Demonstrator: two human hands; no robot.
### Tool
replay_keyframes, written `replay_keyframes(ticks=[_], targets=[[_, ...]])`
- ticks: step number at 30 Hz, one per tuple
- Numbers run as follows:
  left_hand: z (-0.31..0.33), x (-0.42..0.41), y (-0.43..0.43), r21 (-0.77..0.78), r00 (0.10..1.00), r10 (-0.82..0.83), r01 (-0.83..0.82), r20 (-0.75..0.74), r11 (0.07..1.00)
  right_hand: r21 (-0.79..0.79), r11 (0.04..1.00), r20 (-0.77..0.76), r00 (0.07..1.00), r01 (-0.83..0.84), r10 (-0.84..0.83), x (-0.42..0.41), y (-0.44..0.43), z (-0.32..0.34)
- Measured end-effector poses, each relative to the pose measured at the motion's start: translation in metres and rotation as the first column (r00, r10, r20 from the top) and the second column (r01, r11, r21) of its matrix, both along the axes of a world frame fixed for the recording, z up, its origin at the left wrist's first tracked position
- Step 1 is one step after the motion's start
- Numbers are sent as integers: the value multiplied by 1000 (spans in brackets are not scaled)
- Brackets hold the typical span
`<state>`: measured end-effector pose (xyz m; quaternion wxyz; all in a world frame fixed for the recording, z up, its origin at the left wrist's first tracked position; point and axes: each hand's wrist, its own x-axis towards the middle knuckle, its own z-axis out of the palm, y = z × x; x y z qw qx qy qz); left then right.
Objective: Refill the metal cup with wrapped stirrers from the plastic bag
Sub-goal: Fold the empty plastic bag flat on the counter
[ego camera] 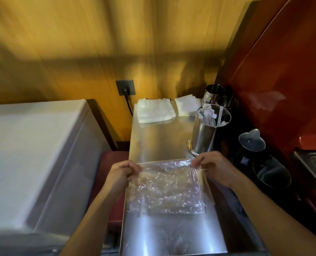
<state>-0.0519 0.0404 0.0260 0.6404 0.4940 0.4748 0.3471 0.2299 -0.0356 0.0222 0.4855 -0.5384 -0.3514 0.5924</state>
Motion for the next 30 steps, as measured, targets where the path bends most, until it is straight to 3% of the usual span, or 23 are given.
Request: replay_keyframes(ticks=[5, 9, 12, 14, 17, 22, 27, 30], targets=[[-6, -4, -3, -206, 994, -22, 45, 112, 977, 13, 1000, 196, 981, -1, -1, -5, 0, -1], [-6, -4, -5, -251, 997, -58, 45, -44, 967, 53, 999, 269, 963, 7, -21, -22, 5, 10], [-2, -10, -5, -251, 939, -304, 259, -159, 933, 44, 994, 335, 939, -98, 77, -30, 11, 22], [1, -11, -5, -275, 868, -474, 424, -146, 863, 6, 977, 375, 906, -215, 197, -34, 16, 31], [4, -2, -7, -285, 804, -575, 523, -148, 804, -41, 926, 402, 842, -375, 359, -44, 26, 41], [-4, 15, -13, -155, 848, -509, 488, -149, 859, -45, 913, 431, 816, -406, 385, -57, 41, 44], [-11, 14, -4, -99, 975, -218, 213, -50, 972, -93, 944, 538, 782, -317, 315, -45, 51, 36], [-9, 13, 5, -127, 996, -77, 82, 49, 988, -87, 981, 401, 896, -171, 192, -41, 50, 22]])
